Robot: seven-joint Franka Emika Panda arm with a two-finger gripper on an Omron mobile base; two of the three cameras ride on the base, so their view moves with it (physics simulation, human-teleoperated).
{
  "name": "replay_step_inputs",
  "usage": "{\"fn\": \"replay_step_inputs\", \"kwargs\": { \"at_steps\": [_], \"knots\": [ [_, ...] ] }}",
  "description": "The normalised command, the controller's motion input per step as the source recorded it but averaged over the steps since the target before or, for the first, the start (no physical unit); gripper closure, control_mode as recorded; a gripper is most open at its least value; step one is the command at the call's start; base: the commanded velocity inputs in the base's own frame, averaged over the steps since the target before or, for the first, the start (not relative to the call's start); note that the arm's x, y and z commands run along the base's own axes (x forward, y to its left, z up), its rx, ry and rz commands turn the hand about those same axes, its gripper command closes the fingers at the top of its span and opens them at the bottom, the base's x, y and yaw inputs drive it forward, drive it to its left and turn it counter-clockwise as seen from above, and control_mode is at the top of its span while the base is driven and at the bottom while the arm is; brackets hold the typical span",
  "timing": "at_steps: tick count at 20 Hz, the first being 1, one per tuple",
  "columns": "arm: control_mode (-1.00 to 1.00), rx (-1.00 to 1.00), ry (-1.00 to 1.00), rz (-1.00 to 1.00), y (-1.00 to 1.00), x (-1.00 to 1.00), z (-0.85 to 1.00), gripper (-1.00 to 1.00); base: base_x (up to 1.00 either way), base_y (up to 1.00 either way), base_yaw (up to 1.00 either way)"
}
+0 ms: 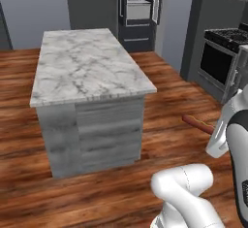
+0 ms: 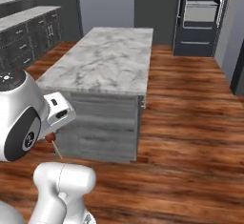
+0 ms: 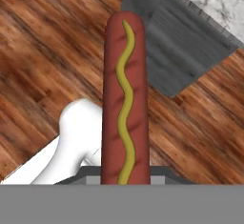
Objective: Place the cold items (squash and broccoli) from the fridge in one tupperware on the dining counter. Place the warm items (kebab skewer and hot dog) in the stove area in another tupperware.
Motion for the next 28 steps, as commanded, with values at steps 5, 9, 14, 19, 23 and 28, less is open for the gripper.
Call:
{"fn": "replay_step_inputs", "kwargs": {
  "at_steps": [5,9,14,19,23,28],
  "knots": [
    [1.00,0.00,0.00,0.00,0.00,0.00,0.00,1.00,-0.58,1.00,0.18],
    [1.00,0.00,0.00,0.00,0.00,0.00,0.00,1.00,-0.44,1.00,0.13],
    [1.00,0.00,0.00,0.00,0.00,0.00,0.00,1.00,-0.22,1.00,0.04],
    [1.00,0.00,0.00,0.00,0.00,0.00,0.00,1.00,-0.02,1.00,0.00],
    [1.00,0.00,0.00,0.00,0.00,0.00,0.00,1.00,-0.02,1.00,0.00],
    [1.00,0.00,0.00,0.00,0.00,0.00,0.00,1.00,-0.08,1.00,0.00]
  ]
}}
